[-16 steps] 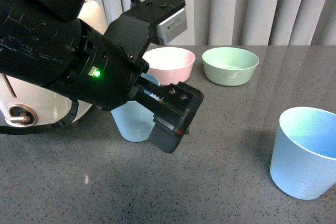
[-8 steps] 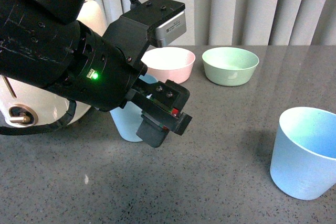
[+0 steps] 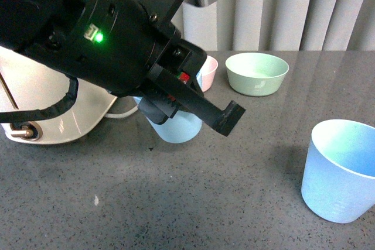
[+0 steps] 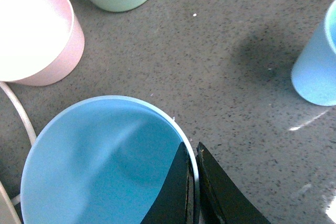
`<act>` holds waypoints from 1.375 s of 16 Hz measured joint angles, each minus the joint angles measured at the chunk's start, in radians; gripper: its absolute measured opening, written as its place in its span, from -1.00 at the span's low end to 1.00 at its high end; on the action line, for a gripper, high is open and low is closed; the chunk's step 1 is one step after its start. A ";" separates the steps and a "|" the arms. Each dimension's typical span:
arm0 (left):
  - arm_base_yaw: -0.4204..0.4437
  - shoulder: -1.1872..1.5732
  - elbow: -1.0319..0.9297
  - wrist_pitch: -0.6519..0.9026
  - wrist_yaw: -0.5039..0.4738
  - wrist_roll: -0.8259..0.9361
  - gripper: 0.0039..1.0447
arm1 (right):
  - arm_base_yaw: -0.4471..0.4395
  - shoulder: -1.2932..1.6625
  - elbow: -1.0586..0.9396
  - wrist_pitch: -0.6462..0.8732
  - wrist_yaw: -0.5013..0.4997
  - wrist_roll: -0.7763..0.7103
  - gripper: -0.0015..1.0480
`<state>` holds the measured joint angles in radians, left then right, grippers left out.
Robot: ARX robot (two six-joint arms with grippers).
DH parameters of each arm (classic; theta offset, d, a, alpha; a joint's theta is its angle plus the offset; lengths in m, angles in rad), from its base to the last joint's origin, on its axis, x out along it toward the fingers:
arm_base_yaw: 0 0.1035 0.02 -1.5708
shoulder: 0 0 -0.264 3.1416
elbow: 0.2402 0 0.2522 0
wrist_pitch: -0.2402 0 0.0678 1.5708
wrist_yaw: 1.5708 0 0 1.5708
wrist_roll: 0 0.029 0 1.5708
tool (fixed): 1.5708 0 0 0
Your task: Stack blue cups with both arms
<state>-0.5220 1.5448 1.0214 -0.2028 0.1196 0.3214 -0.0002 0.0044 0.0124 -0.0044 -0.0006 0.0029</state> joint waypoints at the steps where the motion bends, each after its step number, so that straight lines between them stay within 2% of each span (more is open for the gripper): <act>1: -0.019 -0.019 0.000 -0.011 0.003 0.002 -0.96 | 0.000 0.000 0.000 0.000 0.000 0.000 0.87; 4: -0.117 -0.042 0.000 -0.041 0.043 0.034 -0.96 | 0.000 0.000 0.000 0.000 0.000 0.000 0.87; 5: -0.126 -0.042 0.000 -0.044 0.050 0.050 -0.96 | 0.000 0.000 0.000 0.000 0.000 0.000 0.87; 22: -0.138 0.097 0.027 -0.138 0.153 0.274 -0.96 | 0.000 0.000 0.000 0.000 0.000 0.000 0.87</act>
<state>-0.6605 1.6413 1.0481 -0.3412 0.2722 0.5957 -0.0002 0.0044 0.0124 -0.0048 -0.0006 0.0029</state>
